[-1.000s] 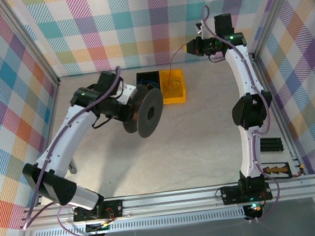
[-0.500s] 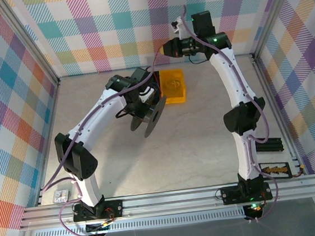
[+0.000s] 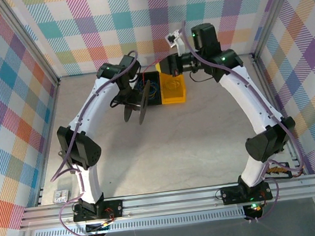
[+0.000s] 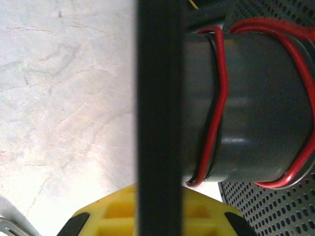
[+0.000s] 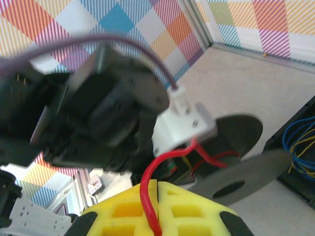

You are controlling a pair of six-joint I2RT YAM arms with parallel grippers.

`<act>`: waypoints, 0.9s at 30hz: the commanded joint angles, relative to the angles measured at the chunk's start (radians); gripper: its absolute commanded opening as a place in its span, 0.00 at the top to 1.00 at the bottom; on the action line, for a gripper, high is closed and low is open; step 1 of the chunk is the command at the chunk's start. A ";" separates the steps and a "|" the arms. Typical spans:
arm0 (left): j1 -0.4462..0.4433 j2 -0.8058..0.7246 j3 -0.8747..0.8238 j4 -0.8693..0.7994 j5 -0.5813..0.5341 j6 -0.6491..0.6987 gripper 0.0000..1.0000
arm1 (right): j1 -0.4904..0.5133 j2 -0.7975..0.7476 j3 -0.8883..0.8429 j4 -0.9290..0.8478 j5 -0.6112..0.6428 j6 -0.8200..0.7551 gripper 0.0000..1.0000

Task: Wrap the cables

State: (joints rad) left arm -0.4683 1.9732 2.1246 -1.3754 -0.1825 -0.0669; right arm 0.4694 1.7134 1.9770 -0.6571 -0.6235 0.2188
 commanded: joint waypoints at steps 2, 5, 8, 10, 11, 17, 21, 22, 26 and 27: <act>0.031 0.086 0.130 -0.039 -0.091 -0.096 1.00 | 0.093 -0.078 -0.098 0.156 -0.044 0.044 1.00; 0.039 0.097 0.174 0.013 -0.146 -0.128 1.00 | 0.175 -0.108 -0.195 0.204 -0.039 0.056 1.00; 0.069 0.062 0.166 0.097 -0.149 -0.171 1.00 | 0.238 -0.165 -0.357 0.293 -0.028 0.101 1.00; 0.095 0.031 0.153 0.146 -0.143 -0.199 1.00 | 0.266 -0.214 -0.476 0.368 -0.017 0.142 1.00; 0.106 0.012 0.145 0.170 -0.143 -0.210 1.00 | 0.278 -0.239 -0.534 0.401 -0.011 0.164 1.00; 0.121 -0.117 0.066 0.360 -0.097 -0.242 1.00 | 0.352 -0.273 -0.786 0.577 0.006 0.259 1.00; 0.122 -0.179 0.039 0.444 -0.017 -0.280 1.00 | 0.370 -0.209 -0.911 0.765 0.010 0.343 1.00; 0.122 -0.189 0.039 0.446 -0.011 -0.286 1.00 | 0.371 -0.193 -0.928 0.802 0.004 0.356 1.00; 0.124 -0.245 -0.015 0.504 0.034 -0.313 1.00 | 0.374 -0.149 -0.943 0.847 0.014 0.343 1.00; 0.131 -0.271 -0.048 0.540 0.068 -0.329 1.00 | 0.373 -0.138 -0.943 0.837 0.023 0.324 1.00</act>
State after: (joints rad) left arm -0.3676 1.7733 2.1098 -1.0798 -0.1490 -0.3069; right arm 0.8185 1.5517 1.0595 0.1547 -0.5556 0.5301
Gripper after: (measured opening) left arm 0.102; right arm 0.055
